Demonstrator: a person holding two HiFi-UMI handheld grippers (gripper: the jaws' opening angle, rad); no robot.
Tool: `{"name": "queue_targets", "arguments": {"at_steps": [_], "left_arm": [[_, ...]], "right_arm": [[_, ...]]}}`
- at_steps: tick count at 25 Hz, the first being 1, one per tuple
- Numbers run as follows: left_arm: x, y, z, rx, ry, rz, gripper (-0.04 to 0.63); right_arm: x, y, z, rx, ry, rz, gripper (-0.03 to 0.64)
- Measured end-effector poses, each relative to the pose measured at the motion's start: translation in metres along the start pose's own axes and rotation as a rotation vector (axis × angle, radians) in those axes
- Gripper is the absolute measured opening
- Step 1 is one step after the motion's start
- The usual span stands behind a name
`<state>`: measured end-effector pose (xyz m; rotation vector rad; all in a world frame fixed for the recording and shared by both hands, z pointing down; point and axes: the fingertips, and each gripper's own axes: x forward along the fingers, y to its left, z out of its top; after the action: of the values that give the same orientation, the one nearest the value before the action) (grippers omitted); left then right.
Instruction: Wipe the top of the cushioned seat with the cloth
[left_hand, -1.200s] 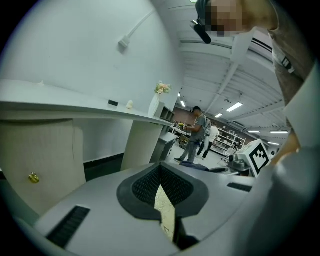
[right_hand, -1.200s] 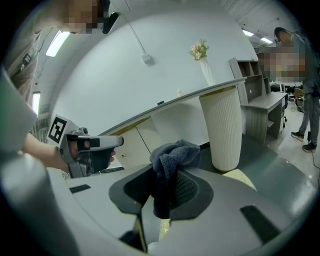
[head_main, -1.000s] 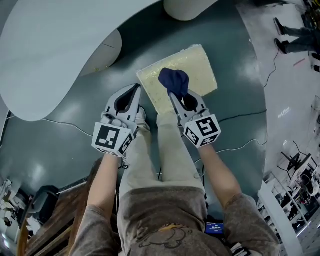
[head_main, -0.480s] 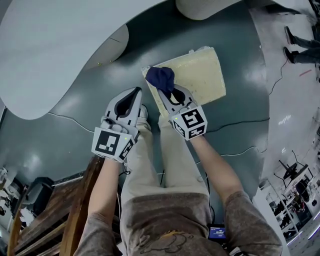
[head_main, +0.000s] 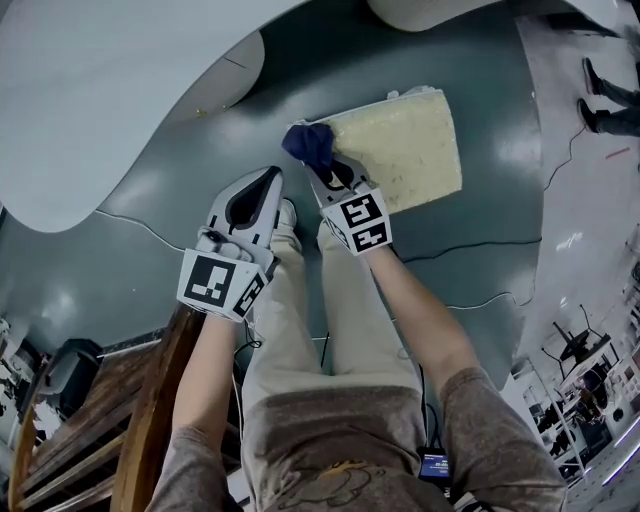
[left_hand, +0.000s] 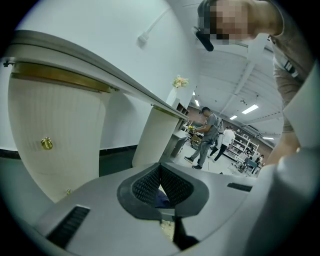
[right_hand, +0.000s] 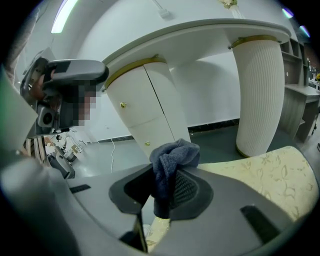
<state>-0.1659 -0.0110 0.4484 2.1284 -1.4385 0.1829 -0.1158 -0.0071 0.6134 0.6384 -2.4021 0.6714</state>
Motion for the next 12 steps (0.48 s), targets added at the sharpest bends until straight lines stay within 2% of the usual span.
{"name": "queue_targets", "arguments": {"at_steps": [7,12], "left_arm": [[0.022,-0.006,-0.006,-0.011,0.016,0.004,0.015],[0.025,-0.006,-0.005,-0.015,0.019,0.002,0.015]], "right_arm": [[0.013,-0.03,-0.019,0.0,0.056,-0.005,0.091],[0.02,-0.033,-0.027,-0.022,0.091,-0.012,0.091]]}}
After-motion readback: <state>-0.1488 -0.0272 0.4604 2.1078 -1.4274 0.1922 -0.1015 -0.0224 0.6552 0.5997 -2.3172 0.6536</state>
